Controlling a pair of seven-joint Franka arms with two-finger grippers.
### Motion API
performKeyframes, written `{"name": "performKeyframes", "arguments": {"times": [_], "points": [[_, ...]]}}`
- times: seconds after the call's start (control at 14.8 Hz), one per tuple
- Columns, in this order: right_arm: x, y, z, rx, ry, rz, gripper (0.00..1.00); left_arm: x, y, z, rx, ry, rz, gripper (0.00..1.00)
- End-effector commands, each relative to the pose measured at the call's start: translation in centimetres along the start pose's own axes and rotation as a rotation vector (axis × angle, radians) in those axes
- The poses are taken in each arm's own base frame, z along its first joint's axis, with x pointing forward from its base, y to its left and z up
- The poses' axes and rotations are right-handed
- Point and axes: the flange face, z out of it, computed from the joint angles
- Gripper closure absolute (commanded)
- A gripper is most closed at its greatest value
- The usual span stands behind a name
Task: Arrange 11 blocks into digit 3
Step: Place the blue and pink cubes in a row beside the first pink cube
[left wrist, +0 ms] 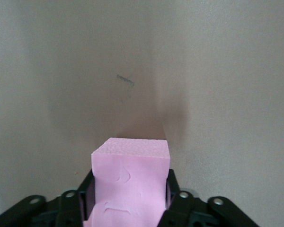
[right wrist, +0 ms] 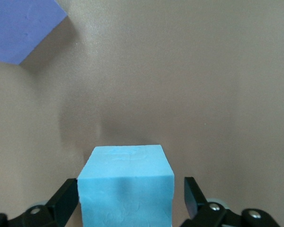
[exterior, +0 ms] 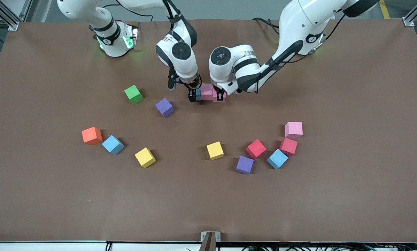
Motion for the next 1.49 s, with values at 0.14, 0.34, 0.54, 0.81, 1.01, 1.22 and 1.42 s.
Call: {"name": "performKeyframes", "arguments": {"times": [0.14,0.34,0.54,0.81,1.01,1.22,1.42], "points": [[-0.5,-0.1,-0.4,-0.025,0.02,0.005,0.0,-0.4,-0.4,-1.7,-0.059,0.031,-0.164,0.0],[0.1,0.2,-0.5,-0.068,0.06,-0.038,0.0,-0.3,-1.0,-3.9,-0.074,0.042,-0.1,0.0],[0.3,-0.7,-2.5,-0.053,0.033,-0.026,0.0,0.5,-0.9,-6.1,-0.055,0.053,-0.031,0.0],[1.7,-3.0,-6.9,-0.058,0.009,-0.046,0.0,3.8,2.7,-9.6,-0.045,0.03,0.176,0.0],[3.6,-4.8,-11.0,-0.081,-0.001,-0.097,0.0,6.3,6.2,-11.3,-0.063,0.042,0.313,0.0],[6.5,-6.8,-13.4,-0.081,-0.011,-0.193,0.0,11.3,10.1,-13.4,-0.088,0.046,0.504,0.0],[10.8,-9.9,-14.1,-0.067,0.031,-0.318,0.0,17.3,13.0,-14.9,-0.106,0.082,0.626,0.0]]}}
